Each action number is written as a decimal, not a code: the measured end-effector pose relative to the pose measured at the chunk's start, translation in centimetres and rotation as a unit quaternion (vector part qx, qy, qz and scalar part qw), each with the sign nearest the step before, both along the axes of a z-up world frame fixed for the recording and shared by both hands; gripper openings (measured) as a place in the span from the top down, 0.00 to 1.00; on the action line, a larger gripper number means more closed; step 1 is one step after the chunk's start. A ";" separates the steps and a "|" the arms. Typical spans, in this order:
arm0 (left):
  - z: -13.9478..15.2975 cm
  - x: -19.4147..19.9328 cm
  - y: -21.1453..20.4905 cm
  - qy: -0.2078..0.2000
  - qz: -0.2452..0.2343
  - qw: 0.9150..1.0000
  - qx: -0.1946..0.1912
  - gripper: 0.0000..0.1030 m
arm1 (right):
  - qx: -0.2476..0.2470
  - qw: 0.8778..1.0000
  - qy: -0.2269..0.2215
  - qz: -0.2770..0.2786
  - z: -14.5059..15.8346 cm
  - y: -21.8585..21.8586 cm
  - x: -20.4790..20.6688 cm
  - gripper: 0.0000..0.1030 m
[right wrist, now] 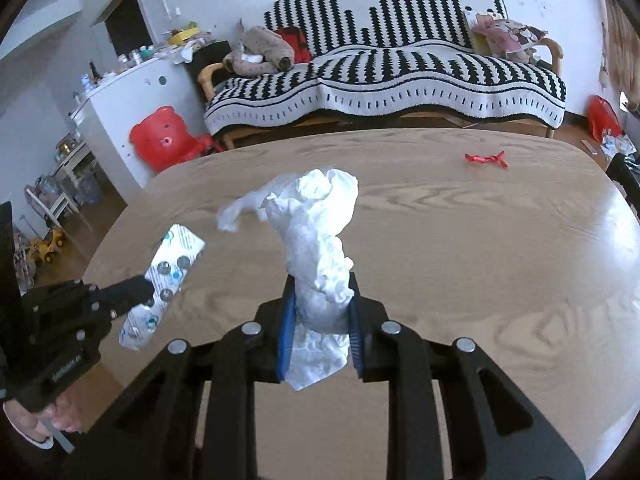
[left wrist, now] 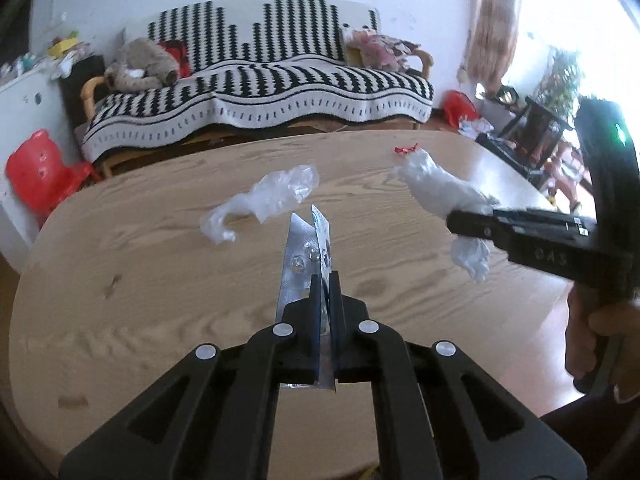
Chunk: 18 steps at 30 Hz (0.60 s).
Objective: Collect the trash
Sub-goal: 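Carry the tissue and blister pack over the bin and open both tools to drop them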
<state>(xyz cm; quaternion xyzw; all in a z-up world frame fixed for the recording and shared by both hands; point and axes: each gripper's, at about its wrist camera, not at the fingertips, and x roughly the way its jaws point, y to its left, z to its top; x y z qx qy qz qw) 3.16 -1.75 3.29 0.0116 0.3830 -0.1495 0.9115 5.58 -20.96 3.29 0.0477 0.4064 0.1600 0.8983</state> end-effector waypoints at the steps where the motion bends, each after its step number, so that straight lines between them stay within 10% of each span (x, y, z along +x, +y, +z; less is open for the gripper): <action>1: 0.1 -0.8 0.2 -0.001 0.009 1.000 -0.004 0.97 | -0.001 1.000 -0.001 0.002 0.1 0.0 -0.9 0.77; 18: -2.4 -13.1 0.9 0.023 0.032 0.999 -0.024 0.97 | -0.012 0.999 0.005 0.037 -2.5 0.8 -17.3 0.77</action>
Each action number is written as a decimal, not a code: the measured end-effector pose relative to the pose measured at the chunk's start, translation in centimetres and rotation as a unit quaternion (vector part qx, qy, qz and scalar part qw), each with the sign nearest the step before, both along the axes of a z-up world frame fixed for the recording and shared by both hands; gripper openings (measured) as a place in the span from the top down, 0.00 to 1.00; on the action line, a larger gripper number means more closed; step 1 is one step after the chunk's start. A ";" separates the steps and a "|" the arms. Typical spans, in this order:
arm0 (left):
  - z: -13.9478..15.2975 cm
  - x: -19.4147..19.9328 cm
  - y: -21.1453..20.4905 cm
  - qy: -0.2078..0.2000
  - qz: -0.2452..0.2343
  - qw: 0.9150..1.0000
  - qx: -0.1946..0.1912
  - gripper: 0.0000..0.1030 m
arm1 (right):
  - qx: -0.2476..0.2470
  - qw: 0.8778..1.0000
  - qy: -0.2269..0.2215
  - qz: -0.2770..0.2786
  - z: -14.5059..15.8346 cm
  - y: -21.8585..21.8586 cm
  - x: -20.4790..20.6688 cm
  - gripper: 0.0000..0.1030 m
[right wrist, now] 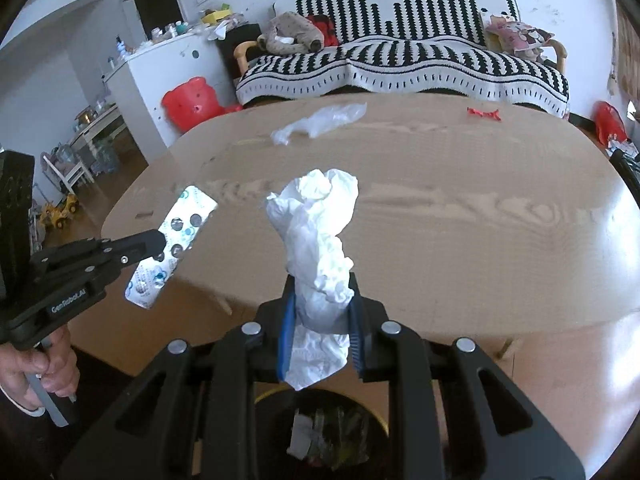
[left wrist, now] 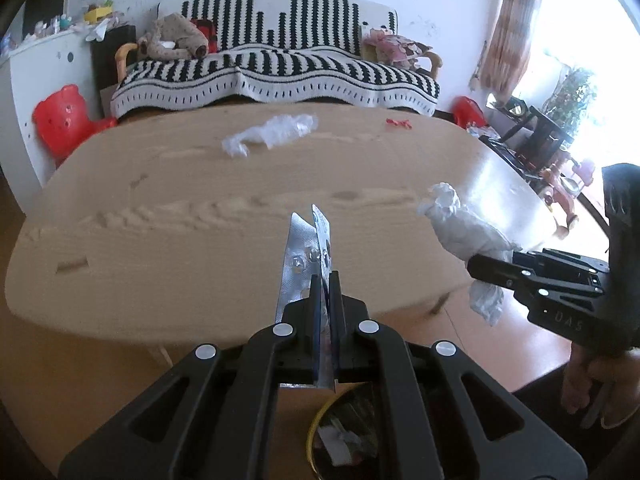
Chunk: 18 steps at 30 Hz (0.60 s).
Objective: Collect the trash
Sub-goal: 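Carry the tissue and blister pack over the bin and open both tools to drop them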
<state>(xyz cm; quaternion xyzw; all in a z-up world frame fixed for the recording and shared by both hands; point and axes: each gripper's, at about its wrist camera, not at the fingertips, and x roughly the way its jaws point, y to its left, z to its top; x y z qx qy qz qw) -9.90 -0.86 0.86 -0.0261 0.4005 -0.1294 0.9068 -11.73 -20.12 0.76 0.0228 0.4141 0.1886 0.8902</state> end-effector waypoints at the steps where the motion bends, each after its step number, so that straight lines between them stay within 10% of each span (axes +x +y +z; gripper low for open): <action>1: -0.5 -0.7 -0.2 0.005 -0.003 1.000 0.000 0.97 | 0.001 1.000 0.004 0.001 -0.4 0.0 -1.1 0.77; 18: -10.5 -8.1 -4.6 0.152 -0.072 0.985 0.033 0.97 | -0.064 0.987 0.145 0.002 -10.1 -0.2 -10.2 0.77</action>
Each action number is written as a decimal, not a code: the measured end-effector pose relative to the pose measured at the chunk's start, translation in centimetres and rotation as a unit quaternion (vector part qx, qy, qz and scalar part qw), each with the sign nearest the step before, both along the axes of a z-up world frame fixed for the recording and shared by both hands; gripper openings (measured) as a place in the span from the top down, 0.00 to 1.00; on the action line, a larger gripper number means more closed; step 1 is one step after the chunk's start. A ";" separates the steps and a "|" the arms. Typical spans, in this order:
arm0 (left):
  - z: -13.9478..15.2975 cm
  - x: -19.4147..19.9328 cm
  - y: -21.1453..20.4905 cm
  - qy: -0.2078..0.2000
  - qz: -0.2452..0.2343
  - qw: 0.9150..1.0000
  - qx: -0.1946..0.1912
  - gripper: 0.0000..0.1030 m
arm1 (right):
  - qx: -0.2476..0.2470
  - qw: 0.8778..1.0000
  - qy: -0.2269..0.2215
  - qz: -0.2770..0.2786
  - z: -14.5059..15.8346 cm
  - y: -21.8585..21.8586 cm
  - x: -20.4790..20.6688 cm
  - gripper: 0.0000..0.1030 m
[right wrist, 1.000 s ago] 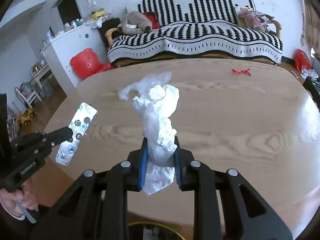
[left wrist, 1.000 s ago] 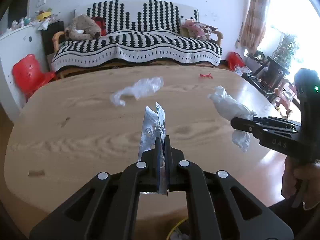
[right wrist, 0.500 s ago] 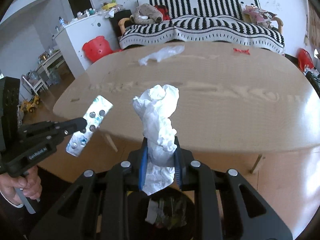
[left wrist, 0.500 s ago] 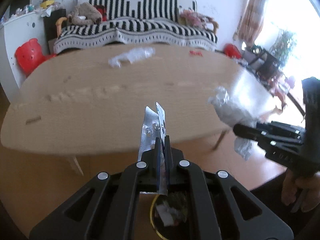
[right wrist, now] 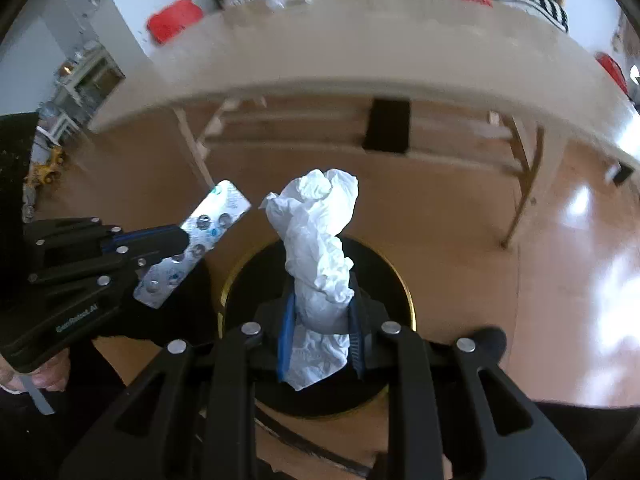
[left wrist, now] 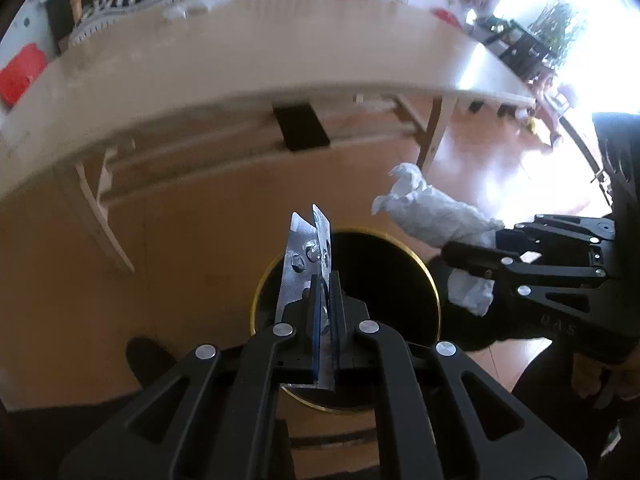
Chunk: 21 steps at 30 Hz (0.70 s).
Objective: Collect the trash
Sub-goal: 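Carry the tissue and blister pack over the bin and open both tools to drop them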
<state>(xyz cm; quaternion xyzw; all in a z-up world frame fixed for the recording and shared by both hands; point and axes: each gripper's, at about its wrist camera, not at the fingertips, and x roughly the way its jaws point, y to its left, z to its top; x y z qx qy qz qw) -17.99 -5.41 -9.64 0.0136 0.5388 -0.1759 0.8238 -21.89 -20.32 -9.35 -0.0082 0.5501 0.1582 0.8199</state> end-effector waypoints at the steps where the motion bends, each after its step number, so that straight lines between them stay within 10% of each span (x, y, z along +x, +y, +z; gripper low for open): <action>1: -0.5 -0.2 -0.1 0.007 0.000 1.000 0.002 0.97 | -0.008 1.000 0.006 -0.004 -0.4 -0.1 -0.2 0.77; 21: -2.6 -0.5 -1.1 0.052 -0.011 0.999 0.004 0.97 | -0.026 0.998 0.050 -0.001 -2.0 0.2 0.1 0.77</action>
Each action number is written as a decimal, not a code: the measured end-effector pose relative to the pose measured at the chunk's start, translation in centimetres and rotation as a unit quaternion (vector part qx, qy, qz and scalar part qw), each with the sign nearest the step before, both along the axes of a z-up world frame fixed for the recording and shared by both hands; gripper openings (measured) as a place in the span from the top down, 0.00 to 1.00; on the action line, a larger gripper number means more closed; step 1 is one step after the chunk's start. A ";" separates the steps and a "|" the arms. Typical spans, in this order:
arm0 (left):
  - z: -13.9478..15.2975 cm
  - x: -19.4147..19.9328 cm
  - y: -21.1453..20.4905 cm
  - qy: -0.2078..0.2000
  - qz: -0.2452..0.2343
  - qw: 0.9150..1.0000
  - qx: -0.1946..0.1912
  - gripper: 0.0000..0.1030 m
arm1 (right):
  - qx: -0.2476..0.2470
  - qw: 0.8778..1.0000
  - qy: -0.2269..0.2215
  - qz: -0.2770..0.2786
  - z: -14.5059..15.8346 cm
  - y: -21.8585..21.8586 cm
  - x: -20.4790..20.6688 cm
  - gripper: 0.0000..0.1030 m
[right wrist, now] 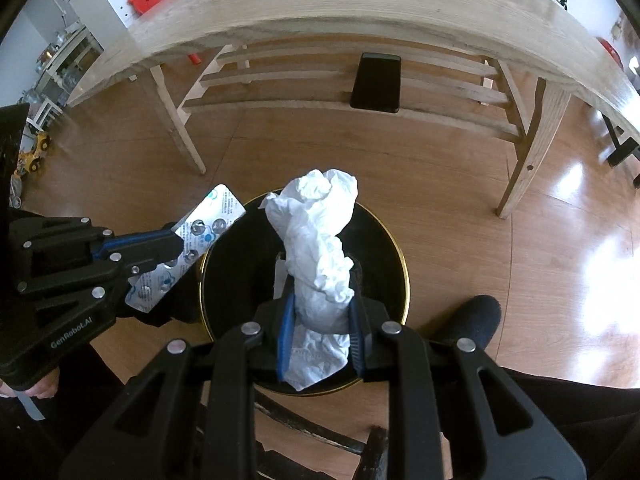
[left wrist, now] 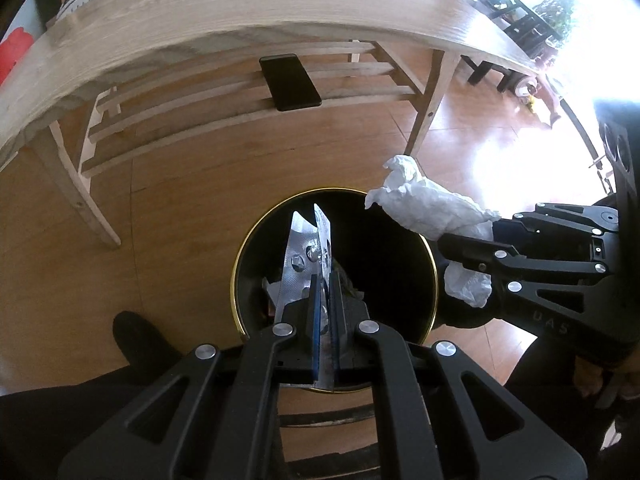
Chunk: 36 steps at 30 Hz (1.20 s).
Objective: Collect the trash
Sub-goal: 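Carry the tissue and blister pack over the bin and open both tools to drop them, then move both tools back to the table toward the clear plastic wrap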
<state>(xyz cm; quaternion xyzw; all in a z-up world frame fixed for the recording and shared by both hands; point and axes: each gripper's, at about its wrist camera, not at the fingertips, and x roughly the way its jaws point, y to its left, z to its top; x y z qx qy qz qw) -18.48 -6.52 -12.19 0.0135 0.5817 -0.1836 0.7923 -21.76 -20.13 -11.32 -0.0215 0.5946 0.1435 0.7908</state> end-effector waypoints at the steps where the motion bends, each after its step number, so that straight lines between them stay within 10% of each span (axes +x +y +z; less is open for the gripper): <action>1: 0.0 0.0 0.0 0.001 0.000 1.000 0.000 0.97 | 0.002 1.000 0.000 0.000 0.1 0.0 0.0 0.77; 10: -0.3 0.1 -0.4 0.011 -0.007 1.000 0.001 0.96 | 0.004 1.000 0.000 -0.003 0.0 -0.2 0.3 0.62; 15: -0.2 0.2 -0.2 0.008 0.003 1.000 0.003 0.55 | 0.012 1.000 -0.014 -0.014 0.7 -0.6 0.4 0.47; 36: 10.0 5.7 2.6 -0.144 0.033 0.989 0.008 0.18 | 0.064 0.987 -0.133 -0.056 9.8 -3.2 5.4 0.30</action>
